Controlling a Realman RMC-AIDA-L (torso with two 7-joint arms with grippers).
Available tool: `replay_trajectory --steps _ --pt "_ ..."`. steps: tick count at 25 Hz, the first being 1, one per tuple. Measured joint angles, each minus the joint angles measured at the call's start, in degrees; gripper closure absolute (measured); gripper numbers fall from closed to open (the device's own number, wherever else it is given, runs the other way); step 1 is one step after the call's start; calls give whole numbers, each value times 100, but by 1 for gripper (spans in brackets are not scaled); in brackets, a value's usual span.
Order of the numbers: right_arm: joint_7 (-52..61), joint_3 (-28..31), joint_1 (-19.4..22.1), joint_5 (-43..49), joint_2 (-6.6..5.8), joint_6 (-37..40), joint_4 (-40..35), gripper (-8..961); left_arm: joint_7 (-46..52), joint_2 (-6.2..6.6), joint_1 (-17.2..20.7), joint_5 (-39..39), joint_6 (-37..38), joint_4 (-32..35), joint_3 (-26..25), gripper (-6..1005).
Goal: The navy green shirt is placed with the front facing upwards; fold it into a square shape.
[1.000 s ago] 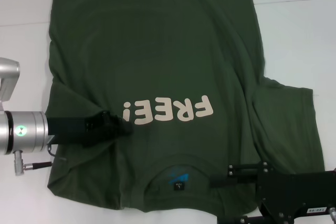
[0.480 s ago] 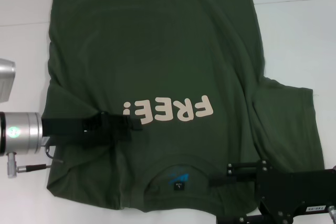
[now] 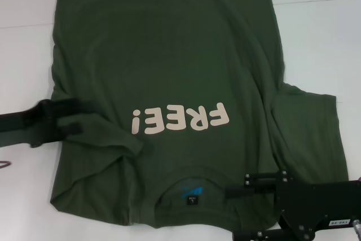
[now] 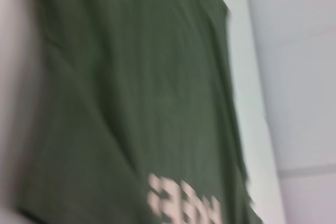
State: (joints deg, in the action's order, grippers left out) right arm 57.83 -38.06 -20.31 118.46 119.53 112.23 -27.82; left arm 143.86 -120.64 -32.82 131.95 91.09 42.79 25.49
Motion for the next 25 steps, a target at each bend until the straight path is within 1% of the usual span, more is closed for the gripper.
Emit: replay_trajectory --steps 1,4,7,10,16,25 --pt "0 2 -1 -1 0 0 -2 253 38 0 53 7 -71 59 -26 250" --pt "0 5 -1 -3 0 0 -15 254 129 -6 171 69 -478 185 -13 257" --pt "0 12 -1 -4 0 0 -18 254 136 -18 170 222 -790 186 60 262" --pt "0 20 1 -7 0 0 -19 254 144 -6 127 370 -882 177 98 262" --pt "0 38 2 -8 0 0 -18 253 159 89 109 456 -889 210 49 263" --pt "5 61 1 -8 0 0 -7 253 225 118 144 689 -1118 268 35 263"
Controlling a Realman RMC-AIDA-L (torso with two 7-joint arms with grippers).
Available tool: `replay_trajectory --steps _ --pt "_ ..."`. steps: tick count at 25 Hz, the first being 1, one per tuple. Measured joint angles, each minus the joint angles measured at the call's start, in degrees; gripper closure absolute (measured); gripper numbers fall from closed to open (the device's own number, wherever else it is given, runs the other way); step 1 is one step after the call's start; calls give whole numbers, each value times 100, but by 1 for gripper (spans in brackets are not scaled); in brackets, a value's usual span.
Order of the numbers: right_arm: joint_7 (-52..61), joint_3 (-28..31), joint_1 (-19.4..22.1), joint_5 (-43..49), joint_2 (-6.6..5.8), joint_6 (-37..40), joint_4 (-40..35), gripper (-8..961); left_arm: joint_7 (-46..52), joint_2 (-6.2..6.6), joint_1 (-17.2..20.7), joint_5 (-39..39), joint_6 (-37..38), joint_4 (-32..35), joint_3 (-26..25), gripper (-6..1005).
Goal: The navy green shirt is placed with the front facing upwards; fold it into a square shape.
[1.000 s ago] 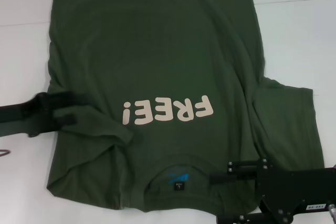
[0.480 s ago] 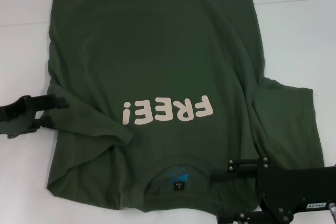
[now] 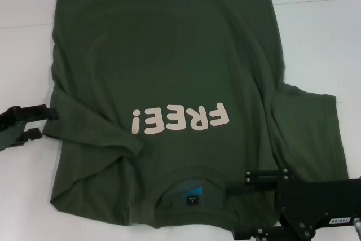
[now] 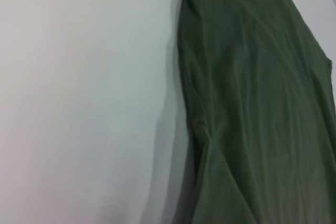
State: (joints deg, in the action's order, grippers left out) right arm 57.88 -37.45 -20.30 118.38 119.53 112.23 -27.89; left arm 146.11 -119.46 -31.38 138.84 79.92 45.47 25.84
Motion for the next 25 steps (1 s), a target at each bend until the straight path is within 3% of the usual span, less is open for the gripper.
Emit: replay_trajectory --steps 25 --pt "4 19 12 1 0 0 16 254 60 2 -88 73 -439 -271 203 264"
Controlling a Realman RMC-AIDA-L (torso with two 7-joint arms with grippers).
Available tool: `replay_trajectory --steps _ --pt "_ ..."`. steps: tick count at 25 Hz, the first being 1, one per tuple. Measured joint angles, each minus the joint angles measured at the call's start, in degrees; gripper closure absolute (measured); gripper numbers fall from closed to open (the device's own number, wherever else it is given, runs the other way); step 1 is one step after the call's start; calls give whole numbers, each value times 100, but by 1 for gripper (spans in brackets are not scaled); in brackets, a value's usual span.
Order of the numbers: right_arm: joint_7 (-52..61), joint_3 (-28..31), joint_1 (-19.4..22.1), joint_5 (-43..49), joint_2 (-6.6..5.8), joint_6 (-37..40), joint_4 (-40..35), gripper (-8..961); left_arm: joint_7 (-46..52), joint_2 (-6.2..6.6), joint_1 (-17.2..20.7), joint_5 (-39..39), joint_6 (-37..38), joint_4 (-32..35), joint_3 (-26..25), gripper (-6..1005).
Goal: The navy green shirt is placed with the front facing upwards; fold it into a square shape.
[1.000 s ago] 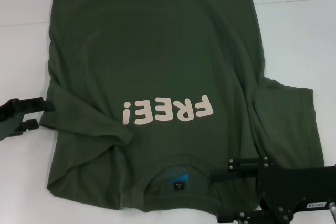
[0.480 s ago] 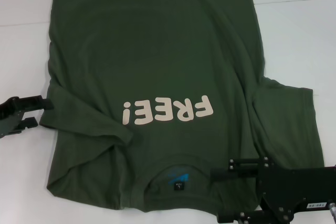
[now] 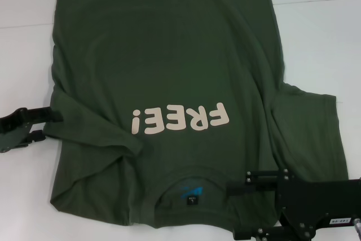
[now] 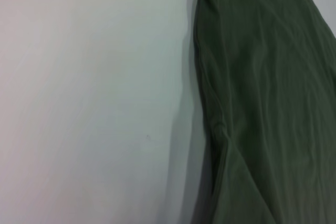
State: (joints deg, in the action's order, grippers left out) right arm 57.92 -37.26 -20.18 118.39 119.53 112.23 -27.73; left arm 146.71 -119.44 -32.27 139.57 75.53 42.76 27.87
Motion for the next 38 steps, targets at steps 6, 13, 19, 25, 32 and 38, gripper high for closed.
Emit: replay_trajectory --steps 6,13,19,25,32,38 --pt "0 6 10 0 0 0 -4 252 7 0 -64 0 -46 -79 65 264" --pt "0 9 14 0 0 12 3 252 60 12 -144 0 -169 -249 166 264" --pt "0 9 22 0 0 20 5 252 147 43 -132 2 -99 -217 138 315" --pt "46 17 0 0 0 40 -12 253 157 61 -141 61 -4 -215 154 476" --pt "100 27 -12 0 0 44 -22 253 157 62 -145 79 23 -215 139 731" --pt "102 27 -1 0 0 45 -22 253 133 62 -153 39 112 -172 121 915"
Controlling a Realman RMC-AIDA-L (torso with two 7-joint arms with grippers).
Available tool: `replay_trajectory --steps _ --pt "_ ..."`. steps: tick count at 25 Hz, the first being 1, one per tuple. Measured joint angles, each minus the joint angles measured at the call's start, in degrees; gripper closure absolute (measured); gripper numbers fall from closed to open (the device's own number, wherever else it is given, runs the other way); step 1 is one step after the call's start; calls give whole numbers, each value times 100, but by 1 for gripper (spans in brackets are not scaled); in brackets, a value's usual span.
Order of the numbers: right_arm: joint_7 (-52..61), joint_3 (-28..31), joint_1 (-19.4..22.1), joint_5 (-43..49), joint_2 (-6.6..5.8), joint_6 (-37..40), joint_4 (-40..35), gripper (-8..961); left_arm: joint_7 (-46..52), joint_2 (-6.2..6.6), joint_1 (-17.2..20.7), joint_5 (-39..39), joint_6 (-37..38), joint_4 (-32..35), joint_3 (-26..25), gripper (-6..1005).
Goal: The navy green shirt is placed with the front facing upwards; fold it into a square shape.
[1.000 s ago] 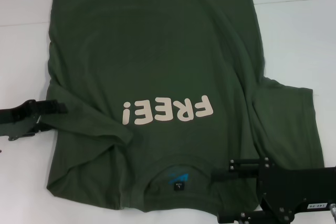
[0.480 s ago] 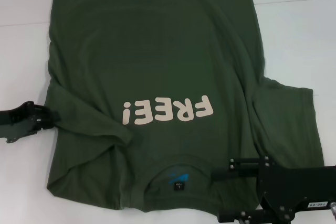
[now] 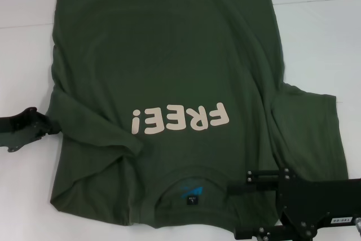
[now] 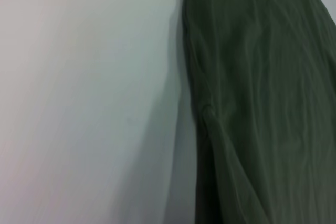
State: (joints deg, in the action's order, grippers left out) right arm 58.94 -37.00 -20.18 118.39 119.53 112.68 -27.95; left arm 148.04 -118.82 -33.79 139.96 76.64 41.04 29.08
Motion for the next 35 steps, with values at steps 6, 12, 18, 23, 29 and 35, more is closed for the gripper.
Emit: replay_trajectory --steps 6,12,18,23,29,35 --pt "3 0 14 0 0 -4 0 253 -44 0 -22 -259 259 5 -11 998" --pt "-3 0 15 0 0 -13 17 254 -147 7 -105 -807 420 -21 9 999" --pt "-10 0 35 0 0 -6 28 254 -176 14 -241 -919 119 -304 26 999" --pt "-13 0 33 0 0 -7 32 254 -265 -41 -328 -1052 -279 -630 10 998" --pt "-11 -2 18 8 0 -7 36 253 -494 -63 -418 -1506 -621 -969 22 998" --pt "-12 -1 22 9 0 -9 44 252 -585 -79 -545 -1603 -983 -1221 17 996"
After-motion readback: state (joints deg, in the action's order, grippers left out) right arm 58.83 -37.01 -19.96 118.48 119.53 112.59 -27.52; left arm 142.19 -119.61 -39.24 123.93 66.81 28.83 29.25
